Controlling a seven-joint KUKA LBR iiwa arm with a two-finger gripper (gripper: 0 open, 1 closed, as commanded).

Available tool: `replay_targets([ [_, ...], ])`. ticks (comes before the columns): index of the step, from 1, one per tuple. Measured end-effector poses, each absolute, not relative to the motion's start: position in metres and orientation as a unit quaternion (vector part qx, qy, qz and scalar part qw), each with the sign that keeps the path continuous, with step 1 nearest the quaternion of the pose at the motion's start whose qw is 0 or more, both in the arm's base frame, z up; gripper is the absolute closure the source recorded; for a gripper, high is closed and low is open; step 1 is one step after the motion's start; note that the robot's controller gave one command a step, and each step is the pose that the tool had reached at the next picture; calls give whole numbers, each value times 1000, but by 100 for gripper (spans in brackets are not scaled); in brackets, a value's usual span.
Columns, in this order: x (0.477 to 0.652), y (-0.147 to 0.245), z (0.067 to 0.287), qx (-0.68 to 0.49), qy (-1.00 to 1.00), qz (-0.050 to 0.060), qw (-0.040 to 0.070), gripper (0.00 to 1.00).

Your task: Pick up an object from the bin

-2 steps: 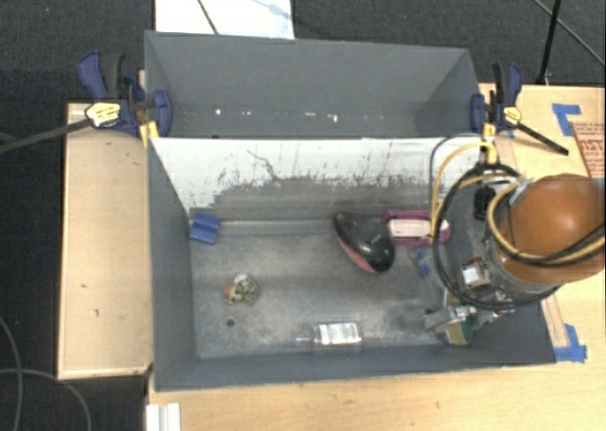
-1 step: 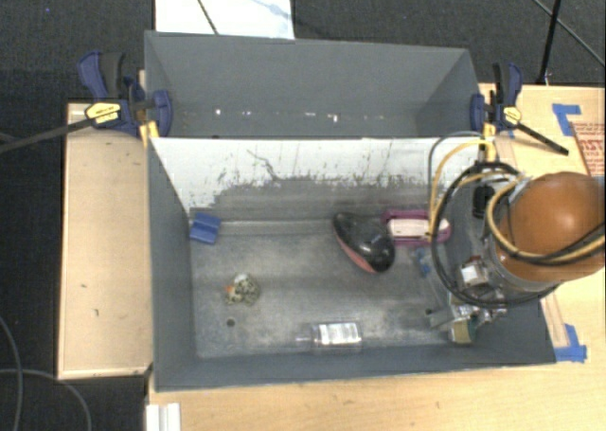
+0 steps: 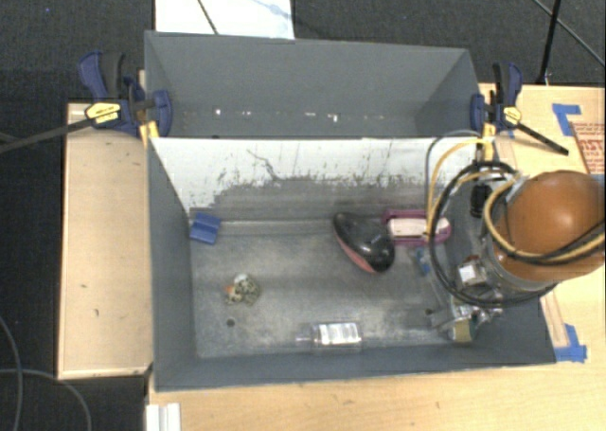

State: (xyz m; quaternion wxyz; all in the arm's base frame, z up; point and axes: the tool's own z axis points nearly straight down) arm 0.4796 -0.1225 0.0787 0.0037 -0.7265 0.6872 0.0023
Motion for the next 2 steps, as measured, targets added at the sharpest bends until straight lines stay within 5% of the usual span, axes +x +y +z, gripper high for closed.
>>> replay_targets([
  [2,482,-121,166,-724,690,-1,1,100],
])
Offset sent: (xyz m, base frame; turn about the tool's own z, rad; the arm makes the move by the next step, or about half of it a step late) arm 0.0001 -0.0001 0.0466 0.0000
